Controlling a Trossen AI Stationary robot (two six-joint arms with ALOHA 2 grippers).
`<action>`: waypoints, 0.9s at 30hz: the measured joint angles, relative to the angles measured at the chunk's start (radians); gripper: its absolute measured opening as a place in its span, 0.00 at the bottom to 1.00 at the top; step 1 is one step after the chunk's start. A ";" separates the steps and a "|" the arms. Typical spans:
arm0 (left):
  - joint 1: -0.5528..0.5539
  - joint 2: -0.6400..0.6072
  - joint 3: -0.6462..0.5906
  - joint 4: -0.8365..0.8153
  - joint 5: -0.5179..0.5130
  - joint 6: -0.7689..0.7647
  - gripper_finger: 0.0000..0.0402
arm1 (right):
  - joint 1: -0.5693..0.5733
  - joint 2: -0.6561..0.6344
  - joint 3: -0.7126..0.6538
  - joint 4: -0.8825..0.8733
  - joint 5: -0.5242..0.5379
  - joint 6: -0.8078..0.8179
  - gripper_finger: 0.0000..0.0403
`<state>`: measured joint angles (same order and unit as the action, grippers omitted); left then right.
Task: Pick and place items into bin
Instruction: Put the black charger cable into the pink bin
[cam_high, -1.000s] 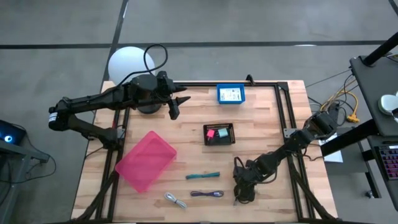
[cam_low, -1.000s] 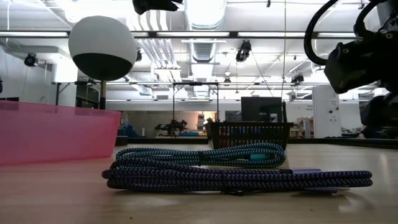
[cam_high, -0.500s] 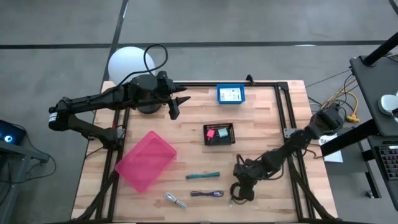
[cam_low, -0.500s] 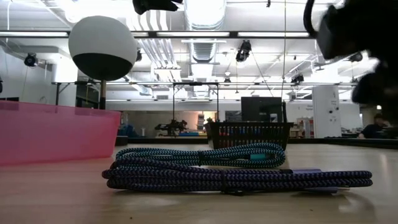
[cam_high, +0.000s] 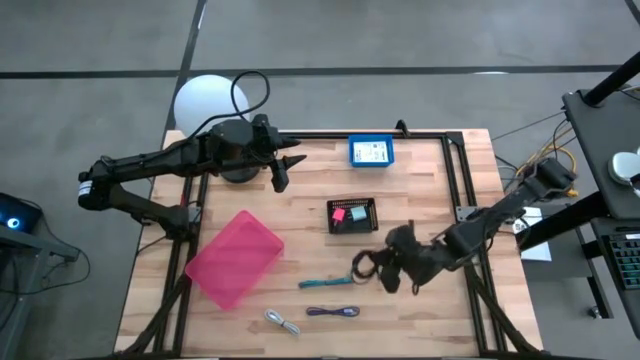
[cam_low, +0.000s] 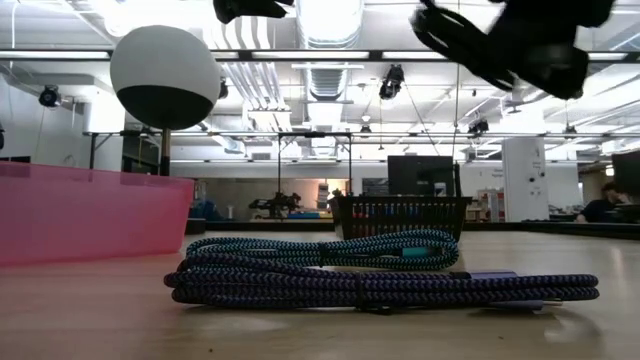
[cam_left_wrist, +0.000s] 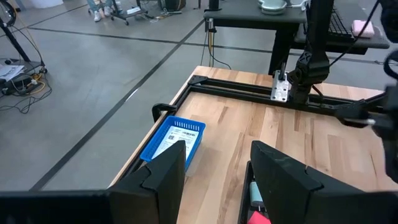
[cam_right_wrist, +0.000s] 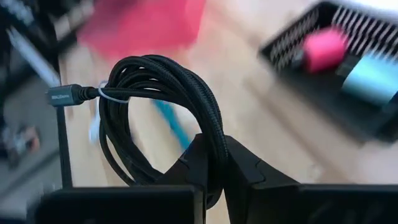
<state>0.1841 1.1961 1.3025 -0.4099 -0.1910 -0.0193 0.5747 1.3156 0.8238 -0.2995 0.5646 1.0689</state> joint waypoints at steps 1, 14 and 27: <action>0.000 0.000 0.000 0.000 0.000 0.000 0.41 | 0.000 -0.016 -0.012 0.026 0.032 -0.007 0.03; 0.000 0.000 0.000 0.000 0.000 0.000 0.41 | -0.064 -0.069 -0.098 0.458 0.153 -0.270 0.03; 0.000 0.000 0.000 0.011 0.049 -0.003 0.41 | -0.276 -0.070 -0.088 0.660 0.142 -0.596 0.03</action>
<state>0.1841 1.1961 1.3022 -0.3992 -0.1422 -0.0227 0.2985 1.2453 0.7354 0.3608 0.7067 0.4725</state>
